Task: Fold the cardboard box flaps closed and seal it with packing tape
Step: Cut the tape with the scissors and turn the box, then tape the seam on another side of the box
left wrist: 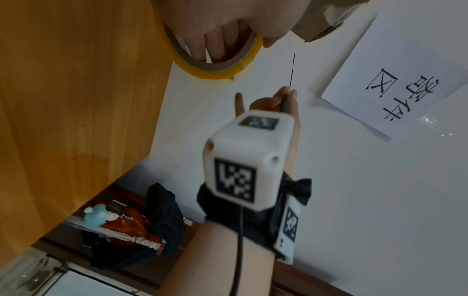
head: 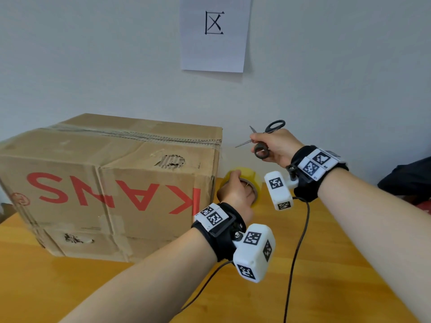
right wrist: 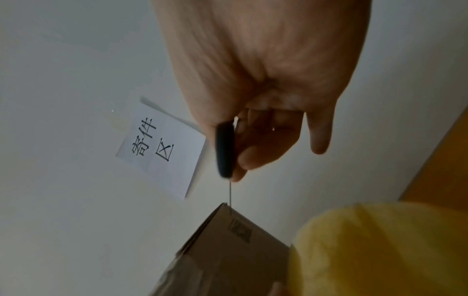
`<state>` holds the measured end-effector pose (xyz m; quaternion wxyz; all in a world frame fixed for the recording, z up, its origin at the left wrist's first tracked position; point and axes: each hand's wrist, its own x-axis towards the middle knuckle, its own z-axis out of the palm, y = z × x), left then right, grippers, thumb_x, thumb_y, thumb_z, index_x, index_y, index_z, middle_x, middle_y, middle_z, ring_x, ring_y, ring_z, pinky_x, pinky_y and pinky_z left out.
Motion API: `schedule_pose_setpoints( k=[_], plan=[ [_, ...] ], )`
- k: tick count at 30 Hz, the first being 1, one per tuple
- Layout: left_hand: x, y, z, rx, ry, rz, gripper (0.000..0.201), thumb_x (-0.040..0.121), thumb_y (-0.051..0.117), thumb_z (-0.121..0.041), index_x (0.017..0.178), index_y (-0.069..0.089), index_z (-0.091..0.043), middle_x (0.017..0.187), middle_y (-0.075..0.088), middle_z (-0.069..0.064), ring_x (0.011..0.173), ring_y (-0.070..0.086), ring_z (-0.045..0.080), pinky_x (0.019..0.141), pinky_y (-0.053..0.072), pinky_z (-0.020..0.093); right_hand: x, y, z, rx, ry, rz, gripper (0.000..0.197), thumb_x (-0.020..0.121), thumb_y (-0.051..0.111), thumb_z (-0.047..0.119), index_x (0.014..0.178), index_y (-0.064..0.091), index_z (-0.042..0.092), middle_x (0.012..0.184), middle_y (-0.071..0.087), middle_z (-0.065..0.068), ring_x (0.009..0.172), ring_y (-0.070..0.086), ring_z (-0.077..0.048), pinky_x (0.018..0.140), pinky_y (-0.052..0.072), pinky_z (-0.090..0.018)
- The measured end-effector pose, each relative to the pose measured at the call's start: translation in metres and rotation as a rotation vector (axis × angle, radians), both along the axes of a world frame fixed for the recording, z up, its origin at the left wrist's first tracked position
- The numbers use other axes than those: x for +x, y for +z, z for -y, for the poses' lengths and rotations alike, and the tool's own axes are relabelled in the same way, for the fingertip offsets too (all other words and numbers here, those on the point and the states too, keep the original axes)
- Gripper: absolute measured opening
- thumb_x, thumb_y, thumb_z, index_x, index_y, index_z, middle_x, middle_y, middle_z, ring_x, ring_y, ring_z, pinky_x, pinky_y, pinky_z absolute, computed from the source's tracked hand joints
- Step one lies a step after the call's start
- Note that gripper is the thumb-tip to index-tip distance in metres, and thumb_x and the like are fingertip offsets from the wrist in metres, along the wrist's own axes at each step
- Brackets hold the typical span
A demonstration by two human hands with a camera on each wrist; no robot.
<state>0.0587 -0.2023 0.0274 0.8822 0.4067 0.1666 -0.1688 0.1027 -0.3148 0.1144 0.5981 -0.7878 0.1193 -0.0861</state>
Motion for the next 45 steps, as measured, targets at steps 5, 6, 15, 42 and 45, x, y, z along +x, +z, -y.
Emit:
schedule_pose_setpoints(
  k=[5,6,15,42,45],
  plan=[
    [0.003,-0.012,0.0,0.062,-0.03,-0.017,0.032,0.096,0.057,-0.032,0.113,0.064,-0.005,0.099,0.072,0.007,0.08,0.069,0.021,0.065,0.054,0.031,-0.017,-0.032,0.029,0.016,-0.067,-0.086,0.025,0.092,0.069,0.036,0.096,0.068,0.011,0.073,0.07,-0.004,0.066,0.061,-0.019,0.077,0.06,-0.045],
    [0.004,-0.017,0.002,0.073,-0.044,-0.029,0.035,0.097,0.056,-0.034,0.116,0.064,-0.006,0.102,0.072,0.006,0.078,0.069,0.02,0.062,0.053,0.031,-0.021,-0.044,0.036,0.028,-0.094,-0.112,0.025,0.092,0.07,0.035,0.096,0.068,0.01,0.073,0.07,-0.005,0.063,0.06,-0.018,0.077,0.06,-0.047],
    [-0.004,-0.053,0.005,0.164,-0.285,-0.111,0.034,0.103,0.043,-0.034,0.101,0.062,-0.005,0.063,0.063,0.006,0.052,0.057,0.02,0.056,0.051,0.03,-0.044,-0.145,0.079,-0.353,0.035,-0.637,0.022,0.092,0.07,0.024,0.074,0.07,0.011,0.063,0.064,-0.002,0.057,0.054,-0.016,0.058,0.045,-0.024],
    [-0.041,-0.009,0.06,0.802,-0.913,0.478,0.033,0.102,0.047,-0.034,0.124,0.059,-0.013,0.132,0.061,0.006,0.111,0.058,0.028,0.098,0.047,0.044,-0.125,-0.171,0.141,-0.892,-0.158,-0.717,0.04,0.1,0.049,0.016,0.14,0.054,0.019,0.129,0.059,-0.008,0.093,0.06,-0.024,0.063,0.045,-0.026],
    [-0.051,0.023,0.057,0.898,-0.993,0.72,0.033,0.1,0.051,-0.033,0.124,0.063,-0.012,0.123,0.067,0.001,0.105,0.063,0.022,0.094,0.05,0.042,-0.128,-0.173,0.142,-0.916,-0.141,-0.743,0.026,0.099,0.049,0.016,0.119,0.065,0.013,0.121,0.061,-0.01,0.099,0.061,-0.027,0.075,0.041,-0.032]
  ],
)
